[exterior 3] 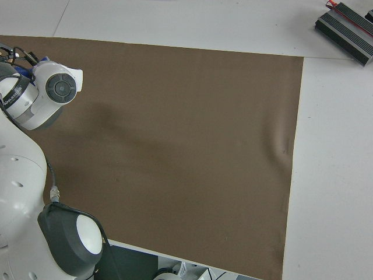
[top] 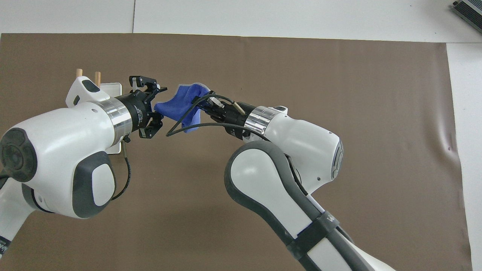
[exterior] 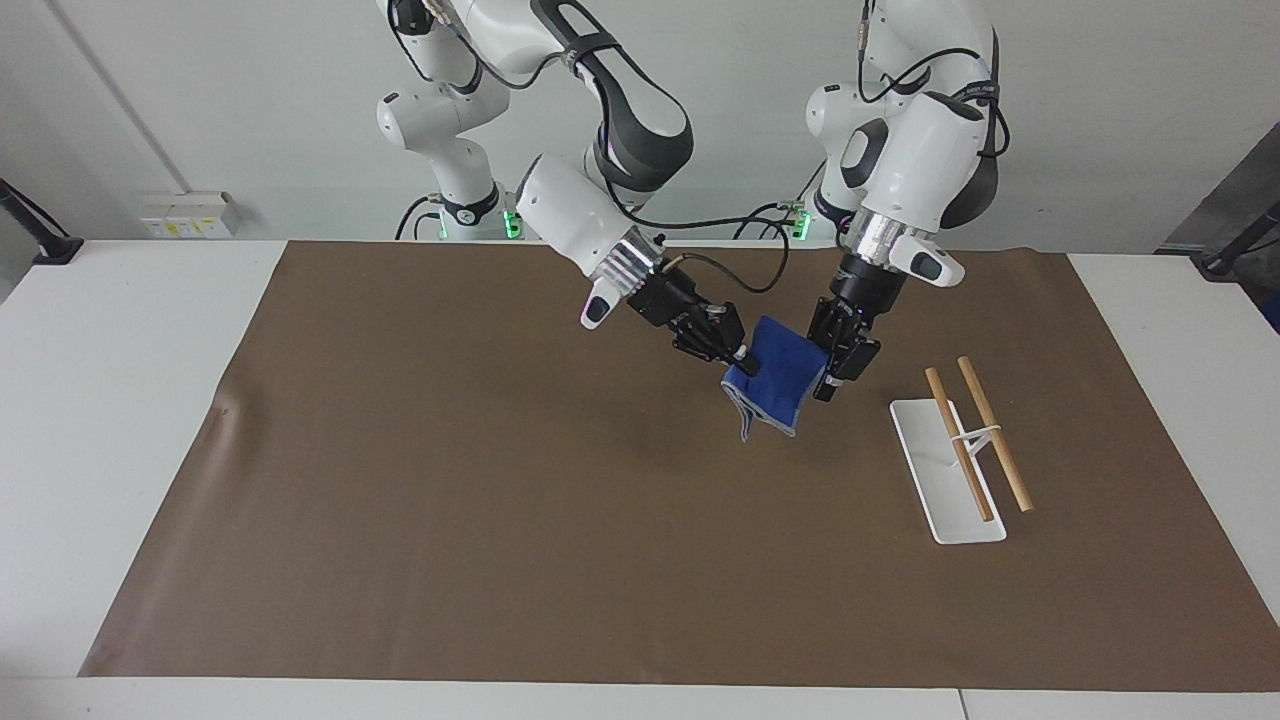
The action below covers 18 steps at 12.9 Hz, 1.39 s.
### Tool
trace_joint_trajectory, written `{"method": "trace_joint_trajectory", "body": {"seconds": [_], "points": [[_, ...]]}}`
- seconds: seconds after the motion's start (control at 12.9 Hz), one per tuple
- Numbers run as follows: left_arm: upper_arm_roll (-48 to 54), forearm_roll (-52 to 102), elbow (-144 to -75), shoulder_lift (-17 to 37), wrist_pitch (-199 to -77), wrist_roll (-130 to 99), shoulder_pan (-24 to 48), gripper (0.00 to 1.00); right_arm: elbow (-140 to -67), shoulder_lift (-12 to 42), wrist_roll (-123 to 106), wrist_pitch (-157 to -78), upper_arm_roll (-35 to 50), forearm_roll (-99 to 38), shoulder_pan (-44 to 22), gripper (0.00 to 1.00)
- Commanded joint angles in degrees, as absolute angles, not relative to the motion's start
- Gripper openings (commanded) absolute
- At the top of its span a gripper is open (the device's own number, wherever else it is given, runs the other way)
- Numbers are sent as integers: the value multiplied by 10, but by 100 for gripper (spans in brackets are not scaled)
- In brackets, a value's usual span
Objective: Right arm passes towel to left arm to hang
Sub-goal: 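Bring the towel to the left gripper and close the left gripper, then open the right gripper to release the towel to the left gripper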
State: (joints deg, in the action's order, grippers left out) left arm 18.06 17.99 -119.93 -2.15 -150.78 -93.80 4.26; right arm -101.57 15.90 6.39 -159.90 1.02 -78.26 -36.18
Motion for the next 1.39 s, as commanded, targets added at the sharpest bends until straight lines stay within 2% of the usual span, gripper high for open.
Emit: {"method": "trace_joint_trajectory", "body": {"seconds": [0.0,0.23,0.31,0.85,0.93,1.0,1.08,1.31], "points": [[175,192,-1205,-25,-1502,-925,51,24,-1009,165,42,-1607,12,-789,-364,0],[175,192,-1205,-25,-1502,-924,51,3,-1010,165,42,-1608,12,-789,-364,0],[175,192,-1205,-25,-1502,-924,50,0,-1010,165,41,-1608,12,-789,-363,0],[174,192,-1204,-25,-1496,-840,47,0,-1013,165,40,-1608,11,-789,-359,0],[173,192,-1203,-22,-1496,-823,47,0,-1013,165,40,-1608,11,-789,-357,33],[172,192,-1202,-20,-1497,-814,46,0,-1013,165,35,-1609,10,-788,-357,74],[172,192,-1198,-18,-1499,-811,43,0,-1016,164,19,-1612,7,-788,-352,100],[170,191,-1193,-14,-1503,-783,41,0,-1029,164,-88,-1616,6,-766,-322,100]]}}
